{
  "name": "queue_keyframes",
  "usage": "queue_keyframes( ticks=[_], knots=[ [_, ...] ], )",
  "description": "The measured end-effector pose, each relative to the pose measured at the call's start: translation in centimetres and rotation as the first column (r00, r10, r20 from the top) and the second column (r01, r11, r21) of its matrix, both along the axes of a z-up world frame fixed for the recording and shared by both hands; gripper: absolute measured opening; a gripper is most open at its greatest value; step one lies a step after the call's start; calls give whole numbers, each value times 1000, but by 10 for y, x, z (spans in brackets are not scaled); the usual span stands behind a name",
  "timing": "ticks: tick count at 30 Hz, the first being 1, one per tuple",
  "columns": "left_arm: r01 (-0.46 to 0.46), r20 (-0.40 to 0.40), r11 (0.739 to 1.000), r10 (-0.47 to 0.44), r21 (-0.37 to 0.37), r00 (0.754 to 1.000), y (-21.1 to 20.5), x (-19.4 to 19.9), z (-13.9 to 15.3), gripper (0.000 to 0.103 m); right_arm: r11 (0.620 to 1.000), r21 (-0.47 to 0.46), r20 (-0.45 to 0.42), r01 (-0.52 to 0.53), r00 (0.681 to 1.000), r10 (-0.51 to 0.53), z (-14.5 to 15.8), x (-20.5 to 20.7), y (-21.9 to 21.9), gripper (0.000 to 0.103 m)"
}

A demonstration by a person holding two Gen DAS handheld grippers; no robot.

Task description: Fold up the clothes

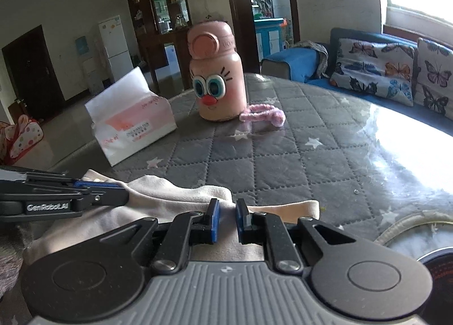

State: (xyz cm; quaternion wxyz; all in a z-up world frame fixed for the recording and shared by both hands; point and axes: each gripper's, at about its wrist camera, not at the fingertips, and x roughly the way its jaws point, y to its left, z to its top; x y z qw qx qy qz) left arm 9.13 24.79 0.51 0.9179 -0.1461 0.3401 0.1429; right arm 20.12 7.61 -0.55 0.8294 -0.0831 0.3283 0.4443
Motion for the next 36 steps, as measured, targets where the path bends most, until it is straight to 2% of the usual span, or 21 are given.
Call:
queue_keyframes(
  ticks=[11,16,17,24,28,31,34,36],
  knots=[
    [60,37,998,-61,5,997,-21,-36,16,12,989,-45,39,-142,989,144,15,-52,-10,16],
    [85,27,996,-85,2,996,-34,-59,10,12,980,-74,41,-185,981,188,11,-77,-12,18],
    [89,24,996,-89,2,996,-37,-64,9,12,979,-80,51,-188,980,193,11,-84,-13,22],
    [85,22,996,-85,-1,996,-45,-87,2,12,963,-115,96,-243,962,254,5,-122,-20,24],
    [65,25,998,-65,-27,998,-44,-98,0,12,968,-87,89,-235,966,242,9,-128,-32,25],
    [53,25,998,-52,-42,998,-44,-104,-2,12,981,-65,91,-183,978,189,12,-125,-48,26],
    [43,29,998,-42,-53,999,-45,-109,-3,15,989,-65,83,-130,987,135,12,-118,-62,27],
    [40,34,997,-38,-58,999,-46,-112,-2,20,994,-61,75,-94,992,99,11,-113,-71,27]
  ],
)
